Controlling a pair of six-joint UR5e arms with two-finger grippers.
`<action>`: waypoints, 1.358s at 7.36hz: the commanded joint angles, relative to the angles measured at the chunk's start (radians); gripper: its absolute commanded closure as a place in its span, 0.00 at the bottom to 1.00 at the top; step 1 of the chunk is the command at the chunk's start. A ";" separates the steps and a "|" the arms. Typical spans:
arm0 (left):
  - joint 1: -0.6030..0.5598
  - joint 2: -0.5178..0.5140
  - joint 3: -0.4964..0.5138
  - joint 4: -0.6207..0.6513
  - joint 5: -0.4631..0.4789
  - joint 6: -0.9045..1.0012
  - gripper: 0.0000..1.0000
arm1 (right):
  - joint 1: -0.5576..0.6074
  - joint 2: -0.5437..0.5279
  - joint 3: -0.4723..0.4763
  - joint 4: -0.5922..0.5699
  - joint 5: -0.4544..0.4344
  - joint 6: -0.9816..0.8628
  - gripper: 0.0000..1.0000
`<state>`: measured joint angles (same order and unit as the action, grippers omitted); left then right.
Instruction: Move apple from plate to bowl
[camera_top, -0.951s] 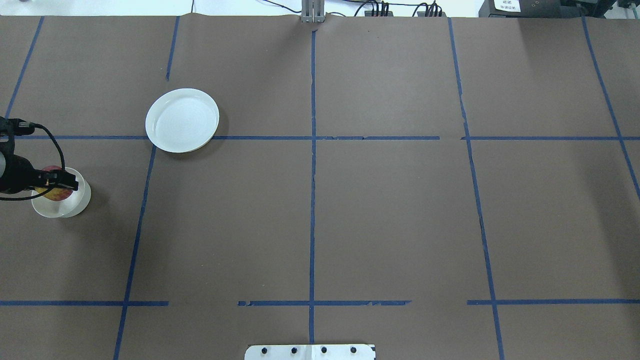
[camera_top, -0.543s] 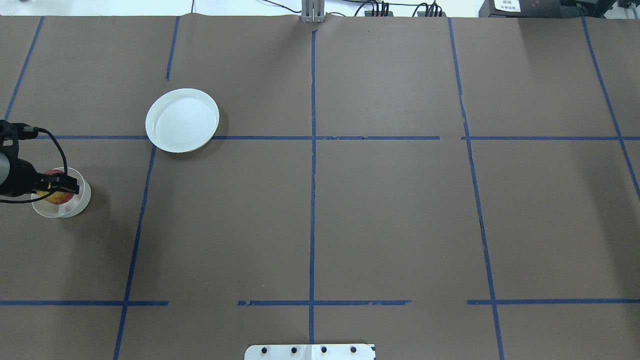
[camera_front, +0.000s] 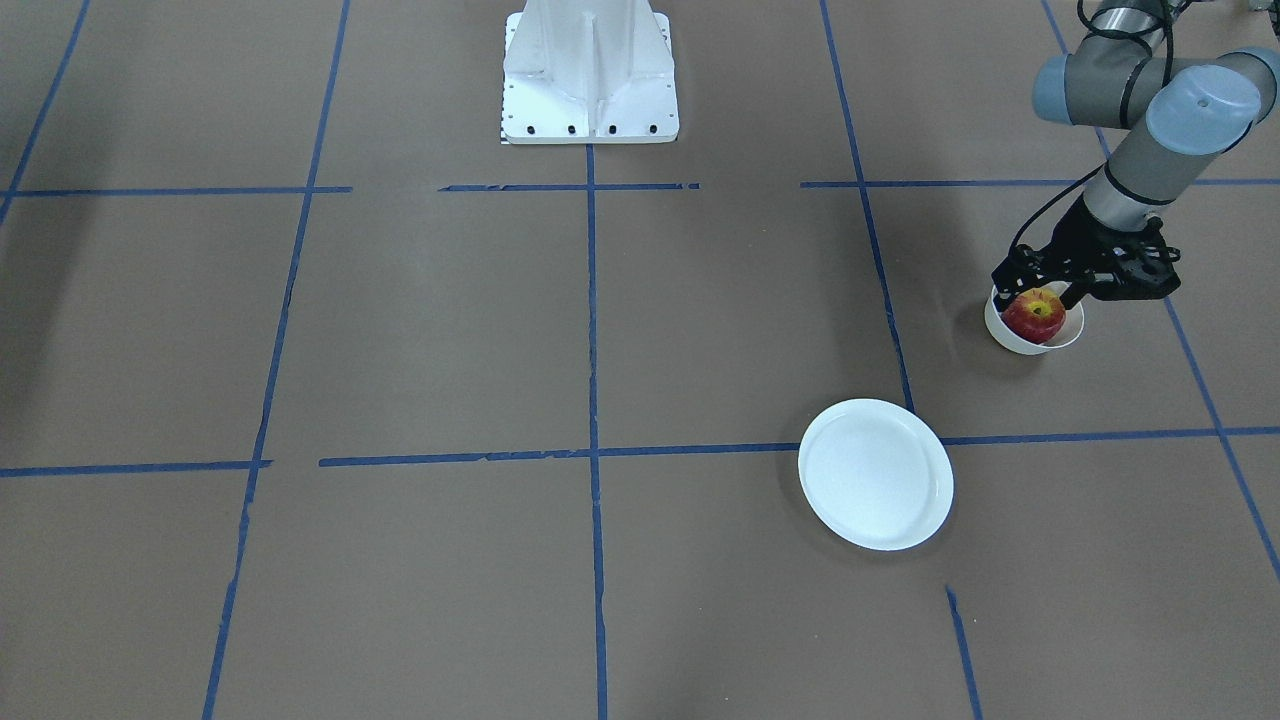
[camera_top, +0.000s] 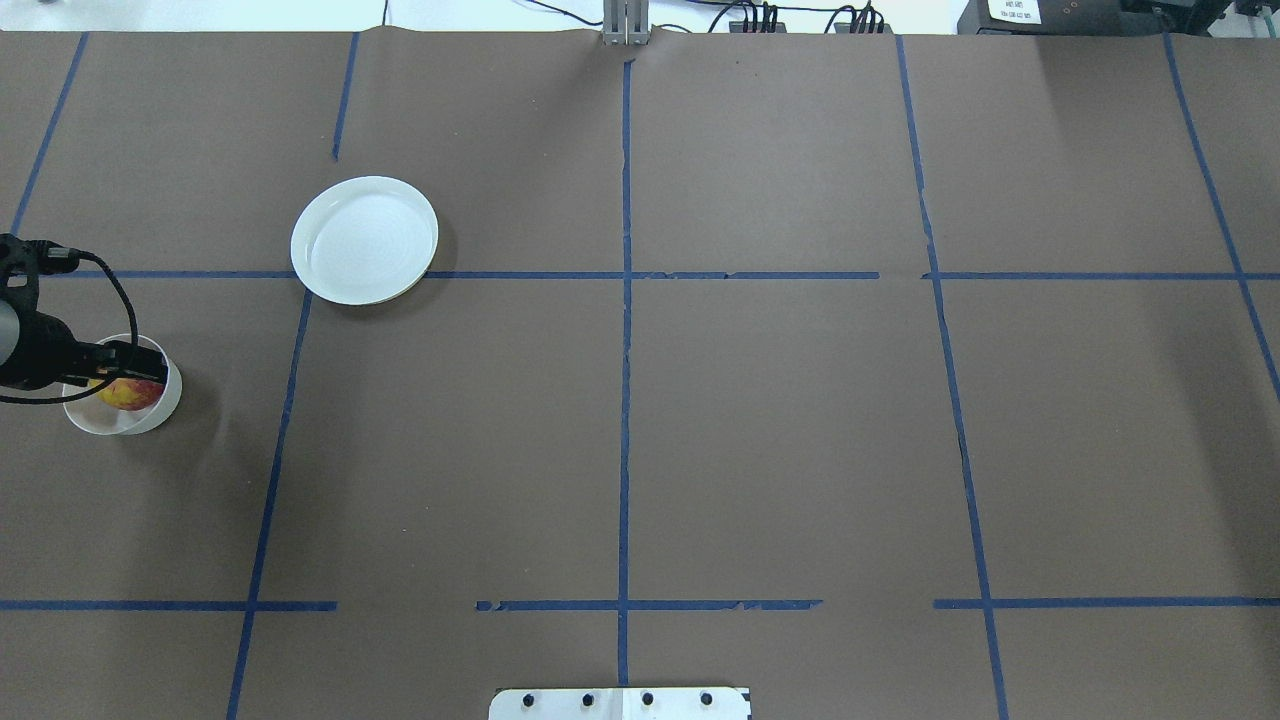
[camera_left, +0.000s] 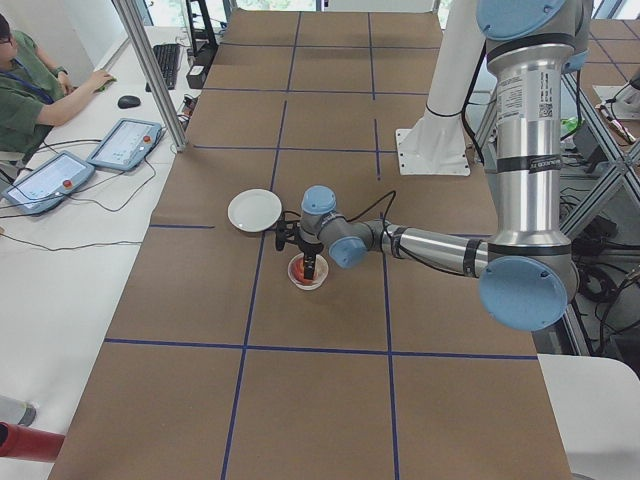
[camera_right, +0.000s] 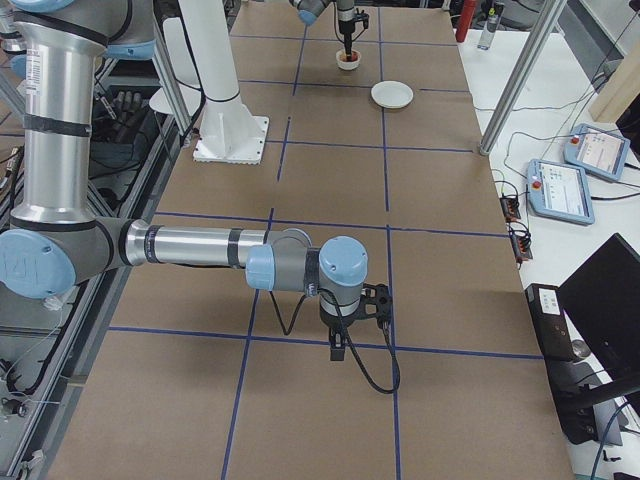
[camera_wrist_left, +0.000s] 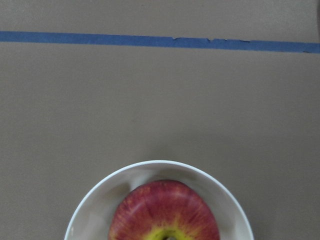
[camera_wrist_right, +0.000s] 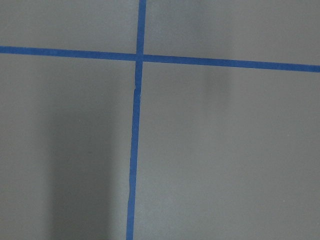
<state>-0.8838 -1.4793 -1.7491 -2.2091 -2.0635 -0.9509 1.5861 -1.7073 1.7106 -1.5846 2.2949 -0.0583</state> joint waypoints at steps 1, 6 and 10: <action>-0.045 0.014 -0.046 0.009 -0.073 0.082 0.01 | 0.000 0.000 0.000 0.000 0.000 0.000 0.00; -0.453 0.053 -0.050 0.347 -0.108 0.816 0.01 | 0.000 0.000 0.000 0.000 0.000 0.000 0.00; -0.669 0.042 -0.049 0.665 -0.265 1.157 0.00 | 0.000 0.000 0.000 0.000 0.000 0.000 0.00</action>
<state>-1.5125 -1.4306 -1.7979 -1.6358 -2.3072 0.1291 1.5861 -1.7073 1.7104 -1.5846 2.2948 -0.0583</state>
